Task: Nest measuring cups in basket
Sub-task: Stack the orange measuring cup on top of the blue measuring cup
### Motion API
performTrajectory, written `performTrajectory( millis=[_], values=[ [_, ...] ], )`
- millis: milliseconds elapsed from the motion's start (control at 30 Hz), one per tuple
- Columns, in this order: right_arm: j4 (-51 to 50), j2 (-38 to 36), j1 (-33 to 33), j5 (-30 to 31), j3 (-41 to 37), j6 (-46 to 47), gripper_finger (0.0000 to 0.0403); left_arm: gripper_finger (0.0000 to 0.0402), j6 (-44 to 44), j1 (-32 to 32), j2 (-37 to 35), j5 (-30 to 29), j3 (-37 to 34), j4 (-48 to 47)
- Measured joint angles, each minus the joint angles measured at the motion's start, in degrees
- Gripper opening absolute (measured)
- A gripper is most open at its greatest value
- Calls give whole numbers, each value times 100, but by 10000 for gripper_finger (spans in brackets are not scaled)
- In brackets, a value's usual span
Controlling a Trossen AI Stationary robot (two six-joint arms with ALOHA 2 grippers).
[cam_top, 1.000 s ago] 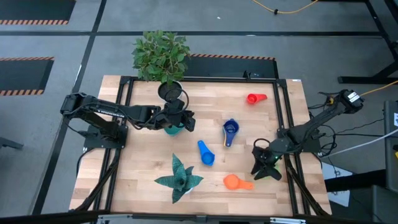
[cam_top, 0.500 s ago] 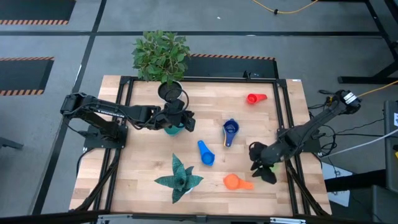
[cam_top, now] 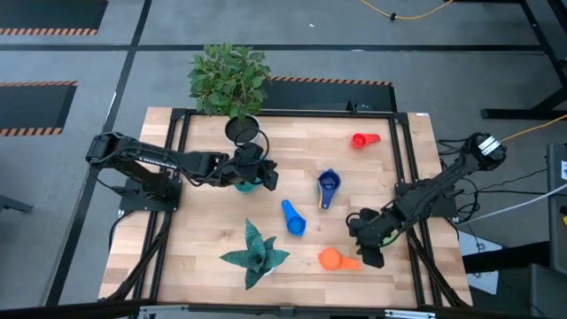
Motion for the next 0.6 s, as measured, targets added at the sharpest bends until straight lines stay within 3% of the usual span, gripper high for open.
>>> performTrajectory(
  millis=[400, 600],
  values=[
    [376, -23, -4, 2, 2, -41, 163, 69, 0, 0, 0, -2, 0, 0],
    [985, 71, 27, -168, 3, -1208, 206, 69, 0, 0, 0, -2, 0, 0]
  ],
)
